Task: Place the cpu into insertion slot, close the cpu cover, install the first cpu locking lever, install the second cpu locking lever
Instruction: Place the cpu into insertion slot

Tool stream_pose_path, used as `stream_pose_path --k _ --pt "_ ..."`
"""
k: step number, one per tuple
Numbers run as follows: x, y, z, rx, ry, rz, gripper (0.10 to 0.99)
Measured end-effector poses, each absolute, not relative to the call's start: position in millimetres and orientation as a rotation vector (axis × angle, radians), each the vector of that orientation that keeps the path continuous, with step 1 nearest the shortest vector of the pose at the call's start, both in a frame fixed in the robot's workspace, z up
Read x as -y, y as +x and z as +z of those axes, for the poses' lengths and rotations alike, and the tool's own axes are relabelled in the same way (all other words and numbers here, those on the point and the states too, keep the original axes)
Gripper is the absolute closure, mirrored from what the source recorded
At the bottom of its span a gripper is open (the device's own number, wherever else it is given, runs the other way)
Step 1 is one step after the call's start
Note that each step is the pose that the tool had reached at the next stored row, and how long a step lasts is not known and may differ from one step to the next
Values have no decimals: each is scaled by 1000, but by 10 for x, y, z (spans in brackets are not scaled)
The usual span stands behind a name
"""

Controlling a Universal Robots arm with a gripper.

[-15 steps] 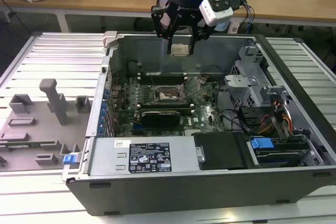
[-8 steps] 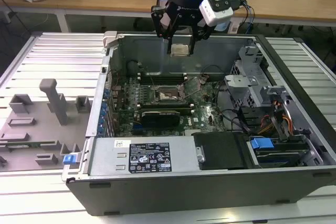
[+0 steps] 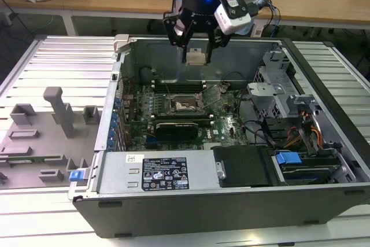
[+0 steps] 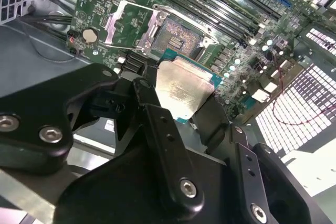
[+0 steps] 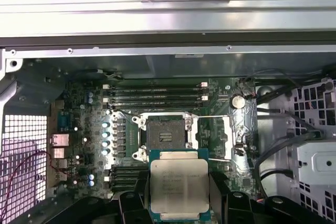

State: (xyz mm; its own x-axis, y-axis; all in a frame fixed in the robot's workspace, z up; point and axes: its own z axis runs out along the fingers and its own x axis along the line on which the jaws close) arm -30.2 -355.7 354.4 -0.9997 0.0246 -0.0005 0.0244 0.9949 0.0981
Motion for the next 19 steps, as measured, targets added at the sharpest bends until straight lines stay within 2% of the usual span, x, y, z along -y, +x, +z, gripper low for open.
stream_pose_path --k 19 --pt "3539 -303 3196 -3136 39 154 545"
